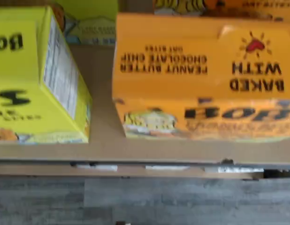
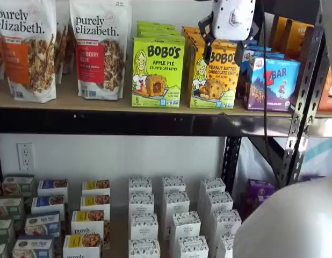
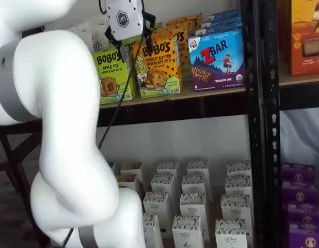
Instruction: Pick up the orange box on the top shelf, the fifth box from the left
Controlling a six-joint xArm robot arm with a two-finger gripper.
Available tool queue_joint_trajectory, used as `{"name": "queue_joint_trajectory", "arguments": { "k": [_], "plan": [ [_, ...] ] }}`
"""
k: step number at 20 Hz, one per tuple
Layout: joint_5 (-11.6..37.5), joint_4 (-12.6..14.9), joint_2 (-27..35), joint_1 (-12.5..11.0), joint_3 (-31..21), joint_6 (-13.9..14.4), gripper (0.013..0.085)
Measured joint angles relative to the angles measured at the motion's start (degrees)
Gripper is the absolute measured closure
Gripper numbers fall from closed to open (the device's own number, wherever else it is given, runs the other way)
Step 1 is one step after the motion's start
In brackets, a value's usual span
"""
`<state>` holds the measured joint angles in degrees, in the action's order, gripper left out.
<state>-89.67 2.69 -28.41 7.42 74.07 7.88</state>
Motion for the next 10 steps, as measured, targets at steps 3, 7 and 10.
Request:
{"name": "queue_joint_trajectory", "arguments": {
  "k": [3,7,10],
  "plan": [
    [2.06,-0.07,1.20,-0.34,1.06,-0.27,0.0130],
    [3.91,2.18,1.93,0.39,2.33,0.61,0.0130],
    [2.98,2.08,2.77,0.04,3.67,0.21,0.0130]
  ]
}}
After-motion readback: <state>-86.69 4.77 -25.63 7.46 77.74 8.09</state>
